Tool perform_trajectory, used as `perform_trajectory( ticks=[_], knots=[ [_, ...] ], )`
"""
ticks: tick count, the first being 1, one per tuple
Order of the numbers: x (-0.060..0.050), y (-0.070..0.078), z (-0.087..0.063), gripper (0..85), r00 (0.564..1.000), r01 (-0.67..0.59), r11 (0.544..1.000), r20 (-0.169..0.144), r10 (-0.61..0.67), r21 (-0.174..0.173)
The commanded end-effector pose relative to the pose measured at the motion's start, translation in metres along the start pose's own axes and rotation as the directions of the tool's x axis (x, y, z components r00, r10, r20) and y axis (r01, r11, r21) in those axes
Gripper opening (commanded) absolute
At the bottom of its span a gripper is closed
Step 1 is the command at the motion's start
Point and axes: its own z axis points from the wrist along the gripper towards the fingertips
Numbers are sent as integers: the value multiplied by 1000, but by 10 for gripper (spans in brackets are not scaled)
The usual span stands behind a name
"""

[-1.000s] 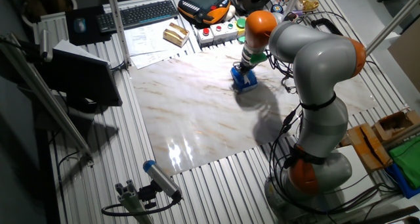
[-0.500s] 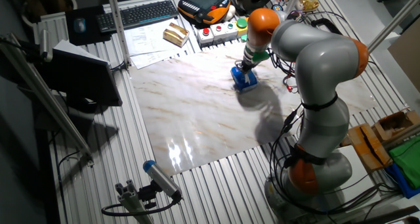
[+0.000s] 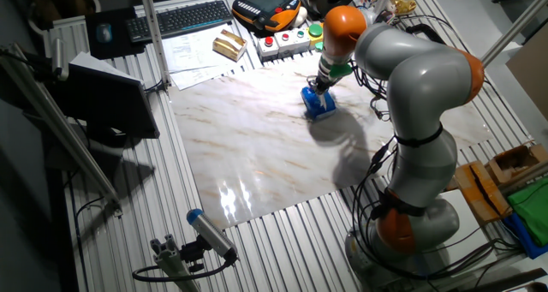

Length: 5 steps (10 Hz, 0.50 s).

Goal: Pull out a napkin

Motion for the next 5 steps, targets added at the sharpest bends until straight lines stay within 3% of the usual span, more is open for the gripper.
perform_trajectory(
  ticks=[1,5],
  knots=[
    [0,0,-5,7,1000,-2,1000,0,2,2],
    [3,1,-17,7,1000,-4,1000,3,4,12]
  ],
)
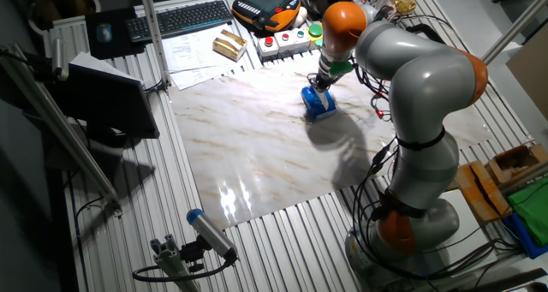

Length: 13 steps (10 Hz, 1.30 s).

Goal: Pull out a napkin

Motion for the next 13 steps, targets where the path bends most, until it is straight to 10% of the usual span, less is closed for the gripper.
perform_trajectory(
  ticks=[1,13],
  knots=[
    [0,0,-2,7,1000,-2,1000,0,2,1],
    [2,5,-26,7,1000,-16,1000,-3,16,11]
  ],
)
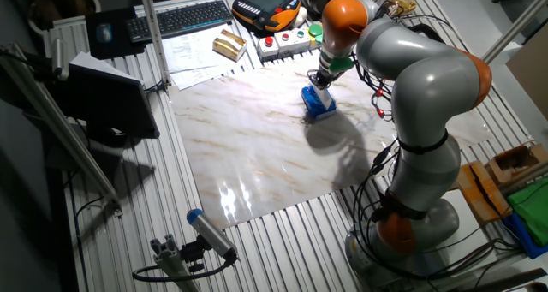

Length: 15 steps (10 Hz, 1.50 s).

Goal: Pull out a napkin

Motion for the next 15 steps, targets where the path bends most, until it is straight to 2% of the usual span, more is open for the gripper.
perform_trajectory(
  ticks=[1,2,8,13,15],
  knots=[
    [0,0,-1,7,1000,-3,1000,0,3,-3],
    [1,0,-2,7,1000,-10,1000,-2,10,-12],
    [4,4,-16,7,1000,-20,1000,-11,20,0],
    [6,6,-21,7,999,-46,999,-21,46,-25],
    [7,8,-24,7,999,-47,999,-26,47,-23]
  ],
)
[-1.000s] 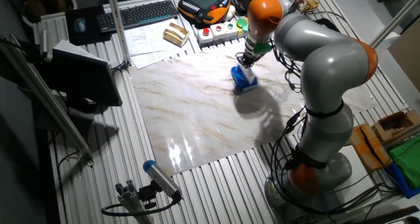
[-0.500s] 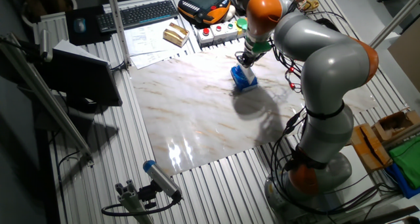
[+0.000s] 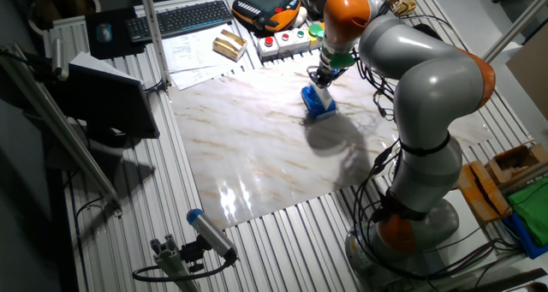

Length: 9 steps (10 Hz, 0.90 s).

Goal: Pull out a napkin

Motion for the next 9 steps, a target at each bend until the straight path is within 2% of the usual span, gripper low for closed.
perform_trajectory(
  ticks=[1,5,7,8,9],
  knots=[
    [0,0,-1,7,1000,0,1000,-1,0,1],
    [0,-1,-4,7,1000,3,1000,0,-3,13],
    [0,-1,-4,7,999,30,999,34,-31,38],
    [0,-1,-4,7,998,35,999,56,-36,14],
    [0,-1,-4,7,997,38,999,65,-37,-15]
  ],
)
